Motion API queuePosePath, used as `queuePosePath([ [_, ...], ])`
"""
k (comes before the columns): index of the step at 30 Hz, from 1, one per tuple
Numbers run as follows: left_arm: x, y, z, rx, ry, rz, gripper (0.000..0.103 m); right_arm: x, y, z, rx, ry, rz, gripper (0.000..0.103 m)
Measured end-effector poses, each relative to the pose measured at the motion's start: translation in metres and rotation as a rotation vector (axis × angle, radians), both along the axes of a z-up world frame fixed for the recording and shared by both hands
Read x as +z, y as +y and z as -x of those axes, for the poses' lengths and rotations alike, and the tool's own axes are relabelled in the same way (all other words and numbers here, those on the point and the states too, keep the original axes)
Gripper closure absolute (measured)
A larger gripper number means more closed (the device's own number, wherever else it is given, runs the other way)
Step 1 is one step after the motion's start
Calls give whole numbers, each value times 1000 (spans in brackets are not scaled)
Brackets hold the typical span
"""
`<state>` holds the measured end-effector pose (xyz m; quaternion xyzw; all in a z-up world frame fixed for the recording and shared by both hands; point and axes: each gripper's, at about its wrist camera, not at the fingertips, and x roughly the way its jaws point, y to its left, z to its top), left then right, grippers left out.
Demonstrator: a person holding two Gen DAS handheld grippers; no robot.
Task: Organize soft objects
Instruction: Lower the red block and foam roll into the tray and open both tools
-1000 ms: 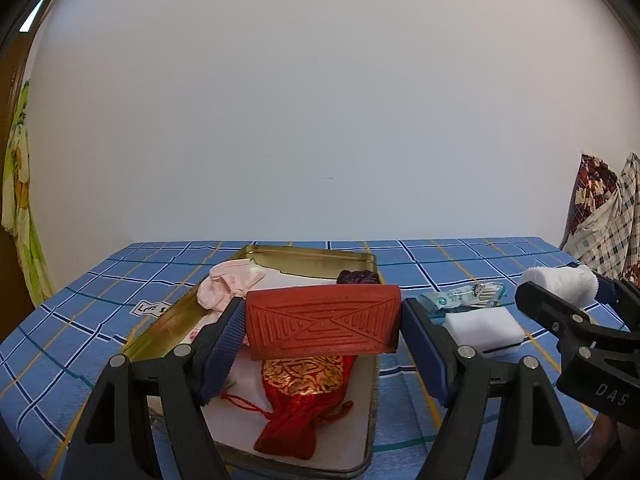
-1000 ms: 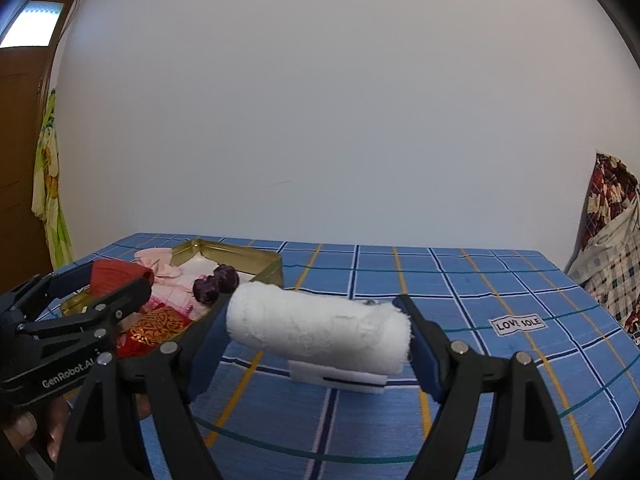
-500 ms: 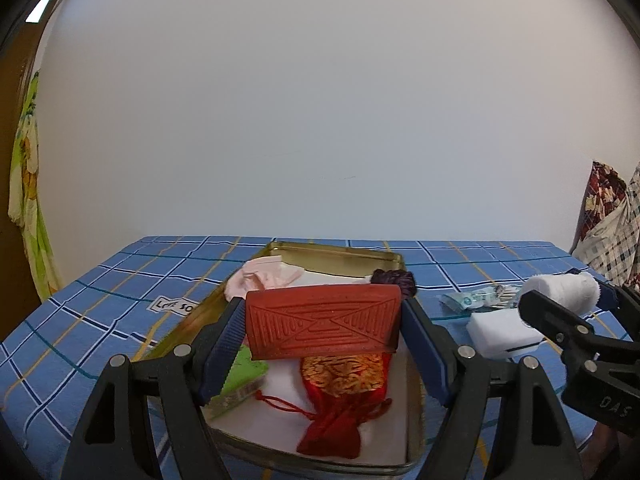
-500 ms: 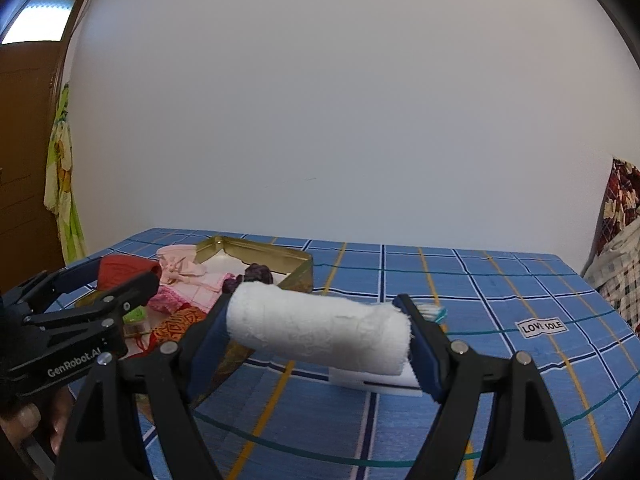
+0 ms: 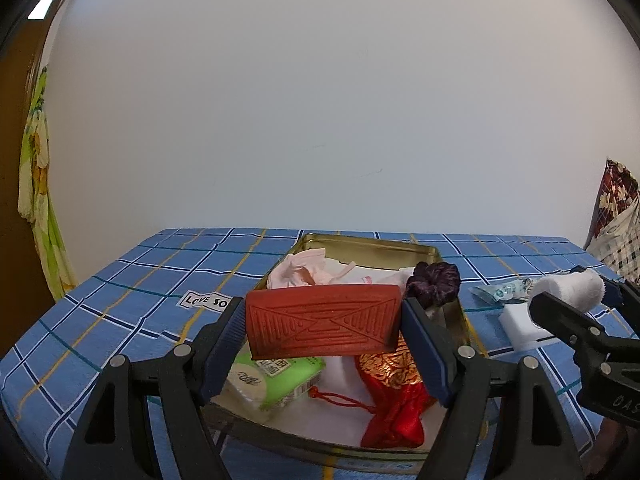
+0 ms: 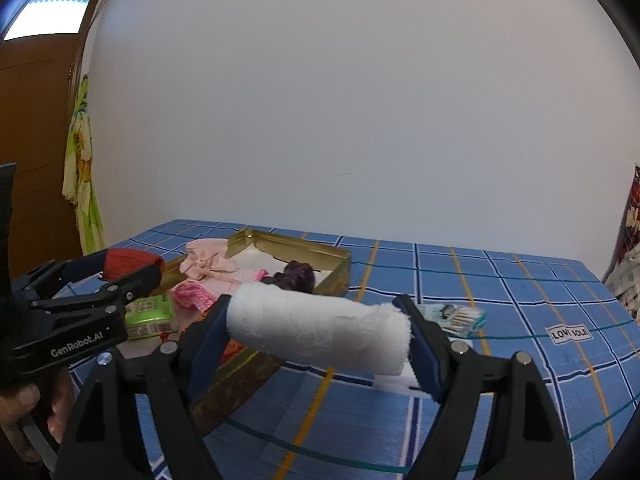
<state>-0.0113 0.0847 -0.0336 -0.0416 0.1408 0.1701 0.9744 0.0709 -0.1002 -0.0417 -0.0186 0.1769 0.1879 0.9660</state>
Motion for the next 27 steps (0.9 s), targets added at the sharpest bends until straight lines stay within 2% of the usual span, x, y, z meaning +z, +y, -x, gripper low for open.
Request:
queuePosePath([
  [13,-2,13,-2,5,13,-24,24,-2,19,-3,41,6,-5,22],
  [21,9,18,-6,-13,10,-53,24,0,34,-17,68,24,1,22],
  [27,15,32,-18,-29,51,-35,24,10,45,-28,93,29,2,22],
])
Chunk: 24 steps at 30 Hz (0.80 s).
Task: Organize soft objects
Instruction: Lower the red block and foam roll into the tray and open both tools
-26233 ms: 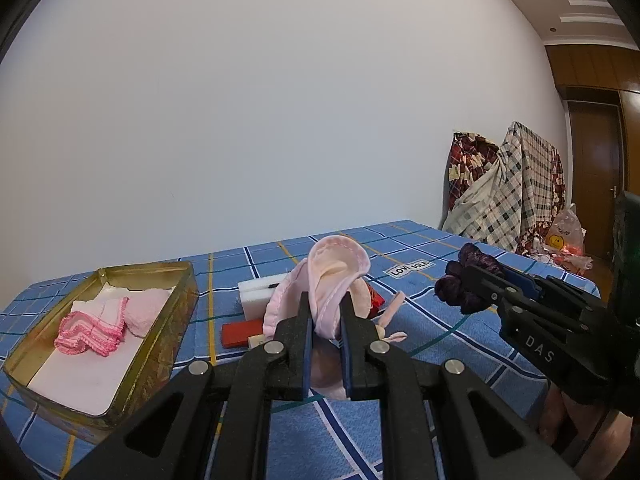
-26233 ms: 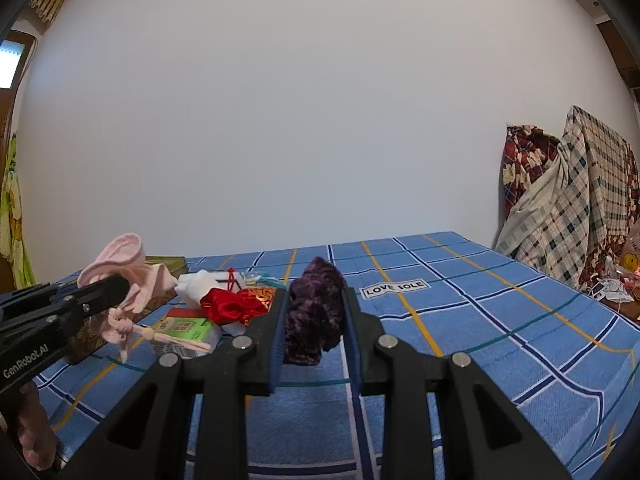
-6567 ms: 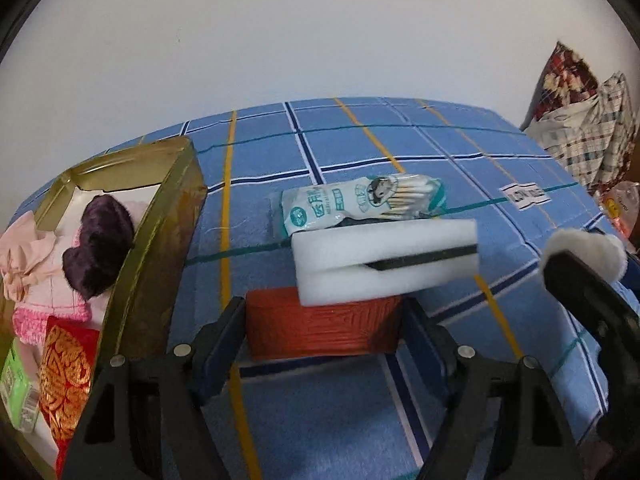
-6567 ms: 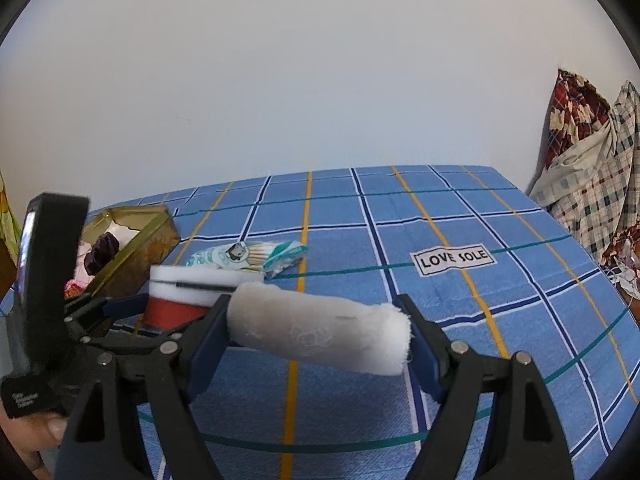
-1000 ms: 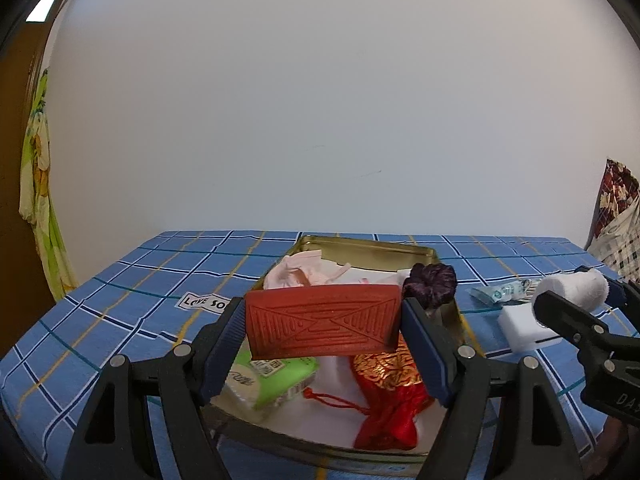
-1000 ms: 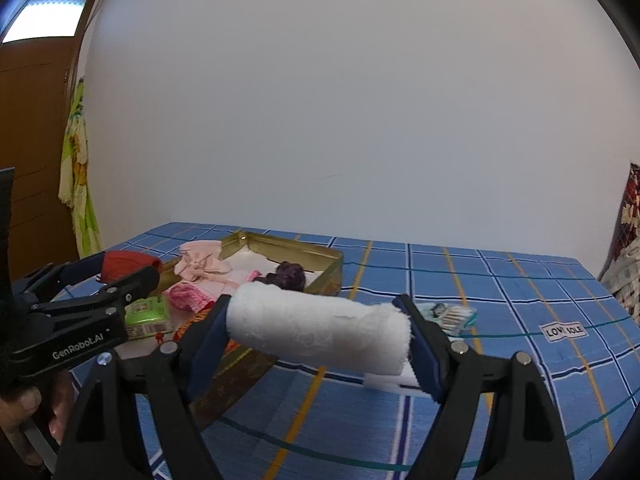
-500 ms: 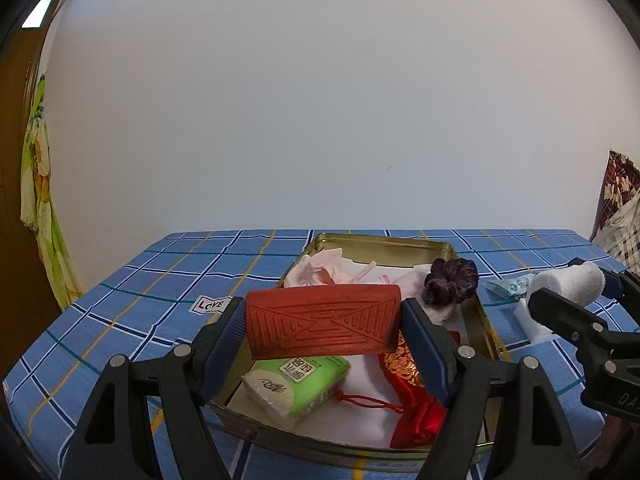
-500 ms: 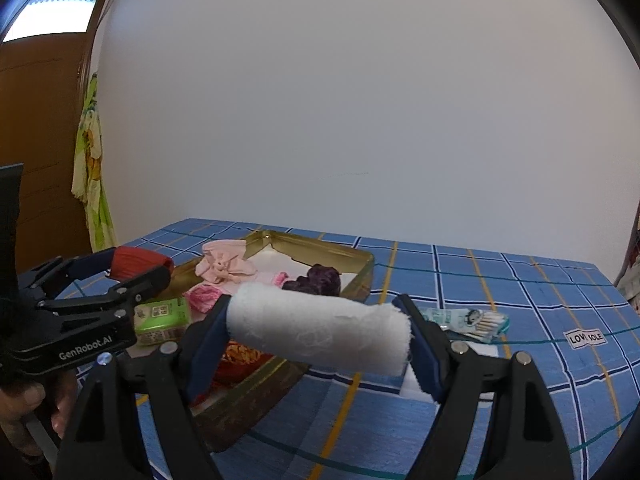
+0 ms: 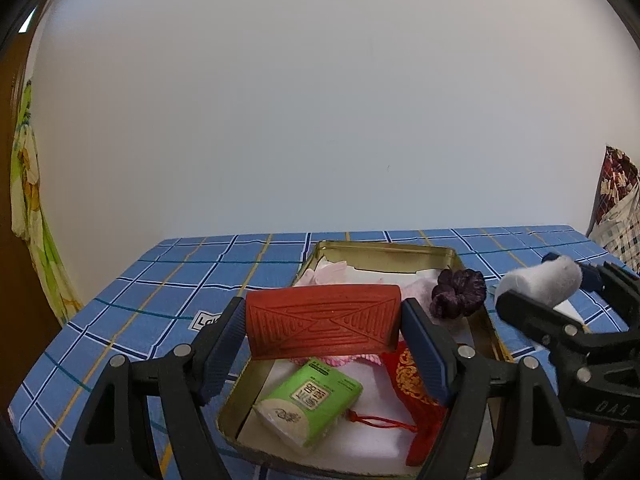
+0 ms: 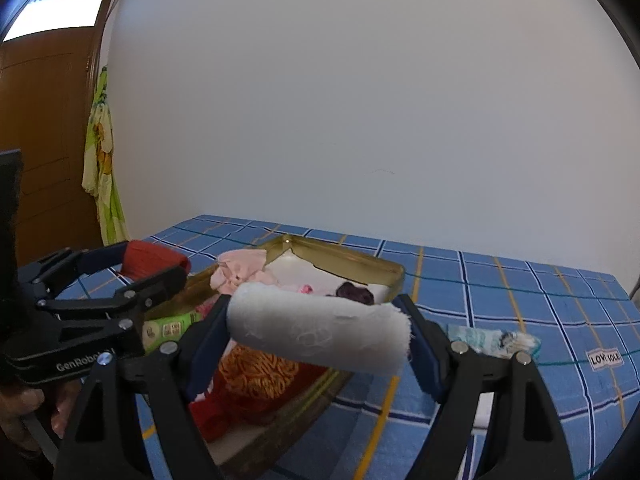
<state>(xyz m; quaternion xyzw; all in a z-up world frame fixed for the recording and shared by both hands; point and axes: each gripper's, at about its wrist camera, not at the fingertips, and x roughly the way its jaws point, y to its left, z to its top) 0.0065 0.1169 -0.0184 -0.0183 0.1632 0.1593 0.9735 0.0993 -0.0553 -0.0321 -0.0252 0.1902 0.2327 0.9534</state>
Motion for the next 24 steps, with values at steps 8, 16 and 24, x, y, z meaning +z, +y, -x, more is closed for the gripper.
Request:
queuePosePath([
  [8,-1,14,-21,-9,75,13,24,9,4,-17,7,18,-9,22],
  [16,2,25,-37,-31,125,43,24,8,8,-33,13,60,-21,22],
  [24,4,37,-49,-63,158,107,24,2,15,-45,29,113,-18,22],
])
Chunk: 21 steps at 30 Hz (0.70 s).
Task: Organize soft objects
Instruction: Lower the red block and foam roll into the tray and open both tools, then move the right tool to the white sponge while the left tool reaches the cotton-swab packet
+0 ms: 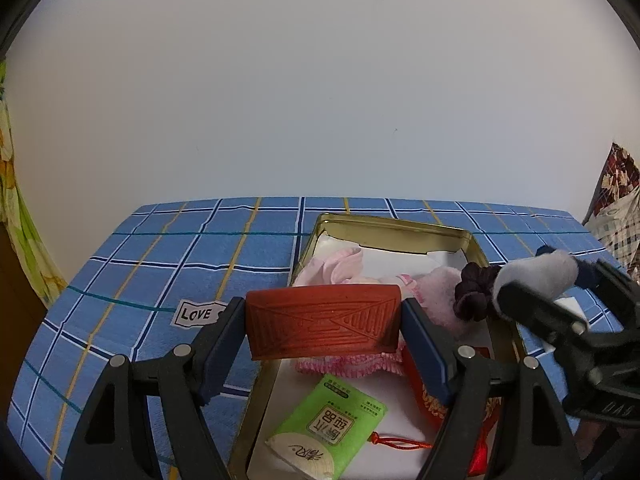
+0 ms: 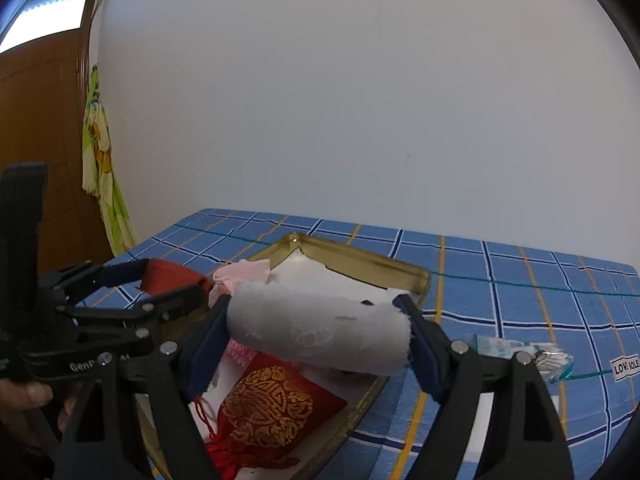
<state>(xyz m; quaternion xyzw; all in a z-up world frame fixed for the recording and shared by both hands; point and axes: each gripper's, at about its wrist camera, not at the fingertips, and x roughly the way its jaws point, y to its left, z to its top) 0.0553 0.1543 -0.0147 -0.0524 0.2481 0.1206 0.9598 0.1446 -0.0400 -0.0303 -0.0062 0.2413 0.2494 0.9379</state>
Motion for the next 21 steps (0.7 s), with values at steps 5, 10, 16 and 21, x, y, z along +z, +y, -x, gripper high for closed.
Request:
queuePosePath([
  [5,-2,-1,-6,-19,20,-2,24,-6,7,-4,12,25,-1,22],
  [10,-10,-3,-11,-33,67,7,23,-13,11,-6,55,60,-4,13],
  [16,-12,-6,-1,-14,59,15,13,-13,-1,7,26,32,-21,2],
  [21,-9,-24,7,-10,25,-8,13,-11,-25,29,-3,0,-8,1],
])
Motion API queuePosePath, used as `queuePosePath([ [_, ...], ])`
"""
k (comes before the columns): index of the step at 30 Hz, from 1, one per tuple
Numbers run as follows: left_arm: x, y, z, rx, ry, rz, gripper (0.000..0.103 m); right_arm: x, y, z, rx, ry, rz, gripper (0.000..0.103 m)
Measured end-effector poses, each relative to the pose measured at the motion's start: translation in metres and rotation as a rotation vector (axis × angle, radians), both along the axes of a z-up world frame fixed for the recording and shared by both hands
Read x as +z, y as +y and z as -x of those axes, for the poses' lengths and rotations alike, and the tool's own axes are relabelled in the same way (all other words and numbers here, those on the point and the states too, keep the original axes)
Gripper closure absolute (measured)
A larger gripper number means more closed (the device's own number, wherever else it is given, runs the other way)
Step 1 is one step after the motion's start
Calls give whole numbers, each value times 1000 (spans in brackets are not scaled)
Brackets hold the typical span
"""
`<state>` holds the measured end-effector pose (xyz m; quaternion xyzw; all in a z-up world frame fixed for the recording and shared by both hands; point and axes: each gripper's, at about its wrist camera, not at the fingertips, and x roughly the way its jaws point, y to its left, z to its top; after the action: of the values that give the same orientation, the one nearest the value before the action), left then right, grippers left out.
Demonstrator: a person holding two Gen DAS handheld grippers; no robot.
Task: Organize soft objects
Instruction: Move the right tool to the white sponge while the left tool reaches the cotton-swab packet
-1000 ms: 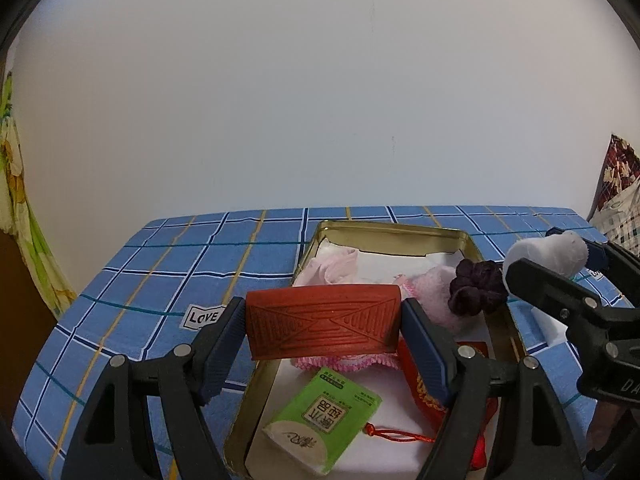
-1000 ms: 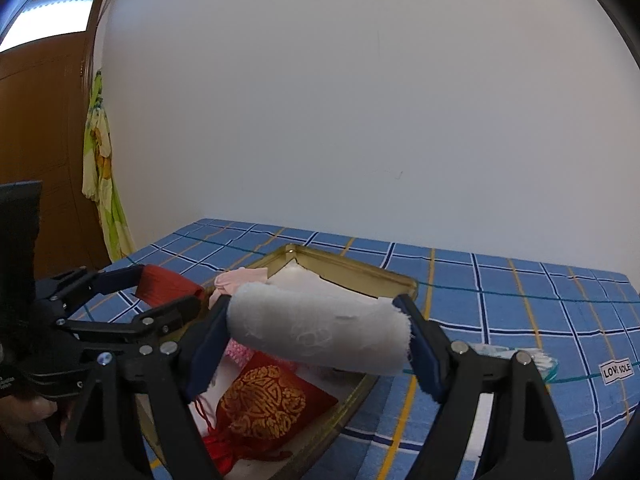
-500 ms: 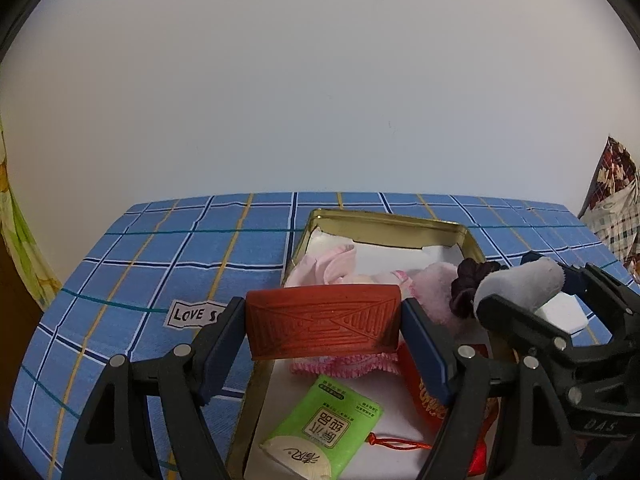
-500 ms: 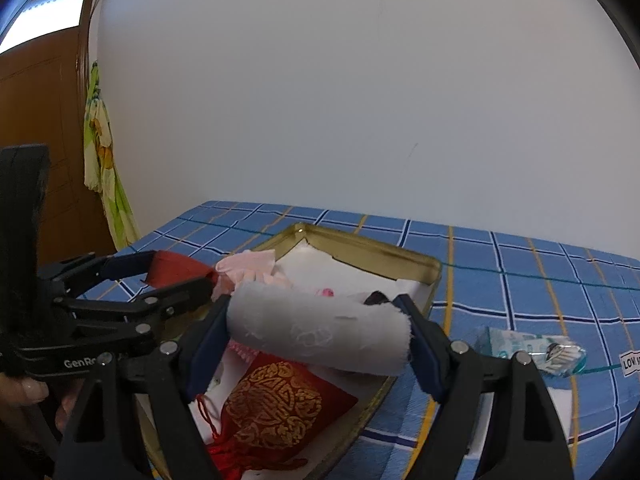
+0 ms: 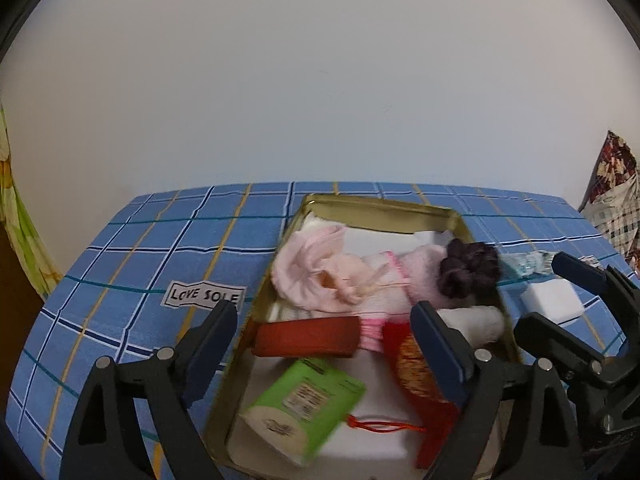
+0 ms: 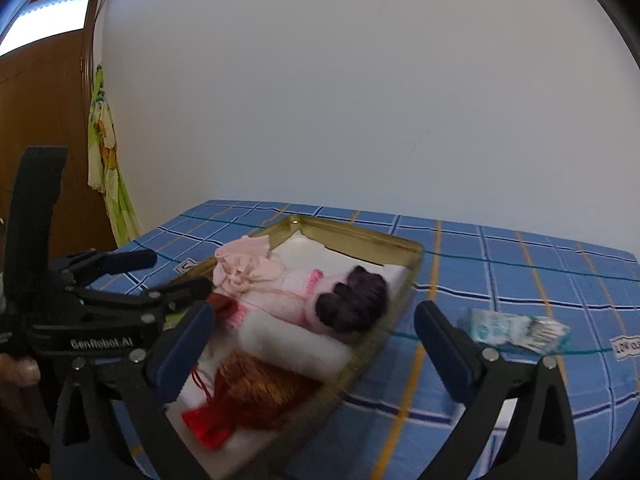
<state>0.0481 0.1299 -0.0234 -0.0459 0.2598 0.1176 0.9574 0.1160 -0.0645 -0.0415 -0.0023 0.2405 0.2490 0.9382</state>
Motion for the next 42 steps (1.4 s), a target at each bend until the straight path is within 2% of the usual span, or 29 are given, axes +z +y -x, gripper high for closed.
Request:
queuePosePath([
  [6,-3,-37,1,-13,-27,-6,13,2,-55,16,-121,1,-1,0],
  [9,-7,-53,-7,-24,-13,18,13,0,-77,11,-209,25,32,0],
  [13,-9,-66,-13,-31,-1,49,13,-12,-90,-11,-298,128,107,0],
  [16,-9,-71,-18,-36,8,56,13,-25,-87,-26,-314,196,159,0],
  [19,-10,-73,-22,-24,19,54,13,-38,-85,-40,-307,265,163,0],
  [23,-8,-74,-22,-23,10,63,13,-44,-86,-51,-309,314,165,1],
  [27,-5,-82,-22,-39,9,61,13,-52,-89,-60,-312,373,194,13],
  [31,-3,-94,-25,-61,12,52,13,-50,-99,-51,-282,354,173,20],
  [34,1,-107,-27,-76,8,34,13,-45,-109,-36,-281,326,180,20],
  [42,-1,-154,-55,-146,38,-3,13,-34,-178,-10,-433,276,167,20],
])
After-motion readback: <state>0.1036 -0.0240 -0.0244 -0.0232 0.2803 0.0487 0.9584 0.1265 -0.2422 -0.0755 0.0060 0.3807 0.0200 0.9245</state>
